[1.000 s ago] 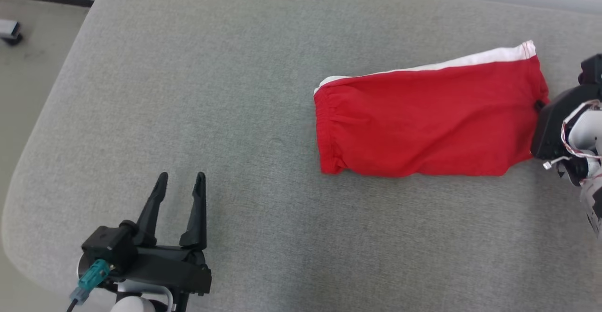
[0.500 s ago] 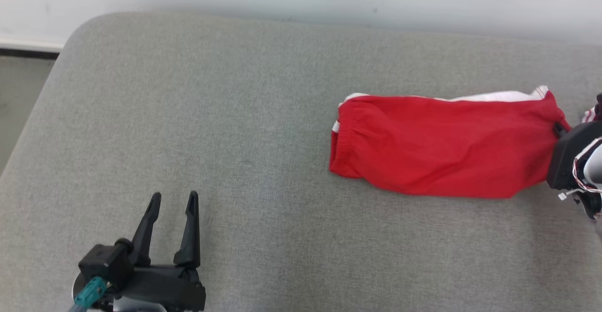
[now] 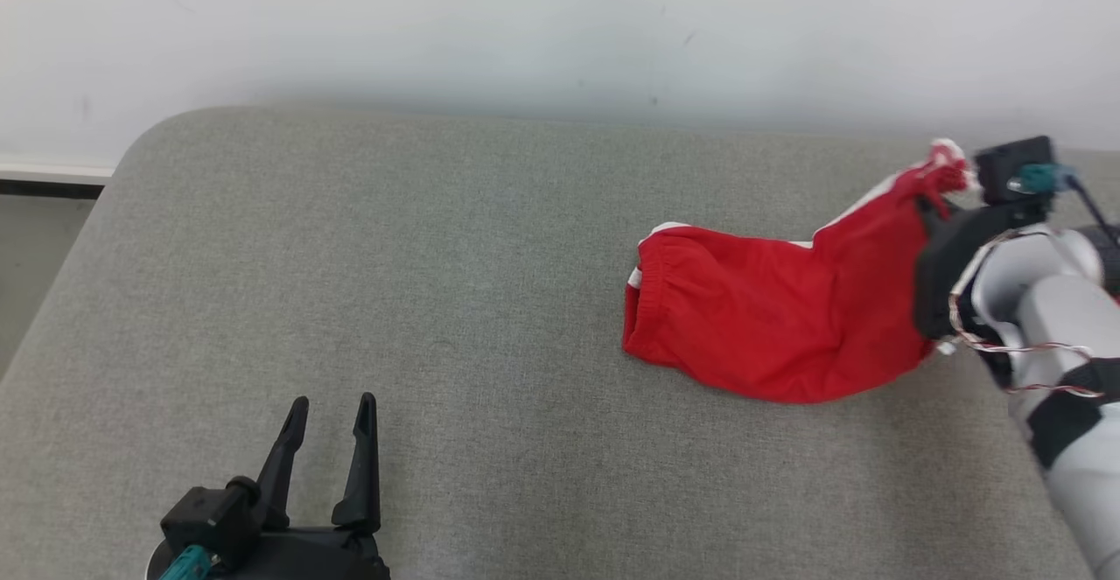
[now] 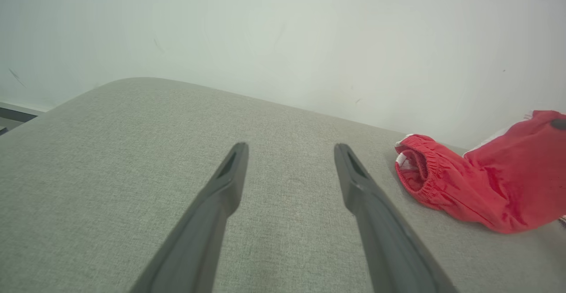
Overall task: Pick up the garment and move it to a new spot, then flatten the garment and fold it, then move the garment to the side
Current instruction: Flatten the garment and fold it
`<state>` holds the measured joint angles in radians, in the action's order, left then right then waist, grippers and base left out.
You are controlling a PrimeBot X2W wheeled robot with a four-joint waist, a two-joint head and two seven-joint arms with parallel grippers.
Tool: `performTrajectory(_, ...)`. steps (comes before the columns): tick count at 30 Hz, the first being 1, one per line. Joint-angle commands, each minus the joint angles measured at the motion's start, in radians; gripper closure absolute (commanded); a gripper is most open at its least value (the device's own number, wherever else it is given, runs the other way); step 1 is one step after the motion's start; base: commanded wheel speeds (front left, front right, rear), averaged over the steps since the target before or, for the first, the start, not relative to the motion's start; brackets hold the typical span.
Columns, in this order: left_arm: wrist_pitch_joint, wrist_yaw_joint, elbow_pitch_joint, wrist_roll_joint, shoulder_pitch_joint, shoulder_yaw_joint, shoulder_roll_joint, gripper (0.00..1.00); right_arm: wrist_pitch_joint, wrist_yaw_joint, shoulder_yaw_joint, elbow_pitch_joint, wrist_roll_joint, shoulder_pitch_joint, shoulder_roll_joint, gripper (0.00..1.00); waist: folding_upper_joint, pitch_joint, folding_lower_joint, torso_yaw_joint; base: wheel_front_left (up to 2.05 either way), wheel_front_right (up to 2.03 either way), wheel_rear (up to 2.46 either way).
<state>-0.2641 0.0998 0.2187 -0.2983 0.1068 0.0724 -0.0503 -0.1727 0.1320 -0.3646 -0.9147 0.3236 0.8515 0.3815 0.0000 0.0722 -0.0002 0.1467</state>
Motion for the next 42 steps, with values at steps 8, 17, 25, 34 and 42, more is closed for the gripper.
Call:
performTrajectory(8,0.001,0.004,0.003,0.002,0.004,0.015,-0.001,0.0,-0.112,-0.003,-0.047,0.076,-0.019,-0.027,-0.108,1.0,0.0,-0.005,0.0002,0.023,0.0,0.0,0.0)
performTrajectory(17,0.001,0.014,0.017,0.028,0.029,0.028,-0.001,0.0,-0.155,-0.003,-0.07,0.007,-0.016,-0.018,-0.217,1.0,0.0,-0.004,0.0002,0.074,0.0,0.0,0.0)
performTrajectory(25,0.001,0.013,0.027,0.047,0.043,0.035,0.0,0.0,-0.08,-0.003,-0.058,-0.059,0.023,0.011,-0.285,0.0,0.0,0.0,0.0002,0.09,0.0,0.0,0.0)
performTrajectory(34,0.001,0.009,0.021,0.079,0.003,0.0,-0.013,0.0,0.014,-0.003,-0.047,-0.025,0.127,0.017,-0.244,0.0,0.0,-0.024,0.0002,0.039,0.0,0.0,0.0)
performTrajectory(42,0.001,0.015,0.02,0.084,-0.005,-0.002,-0.014,0.0,0.107,-0.003,-0.017,-0.096,0.049,-0.06,-0.147,1.0,0.0,-0.022,0.0002,0.019,0.0,0.0,0.0)
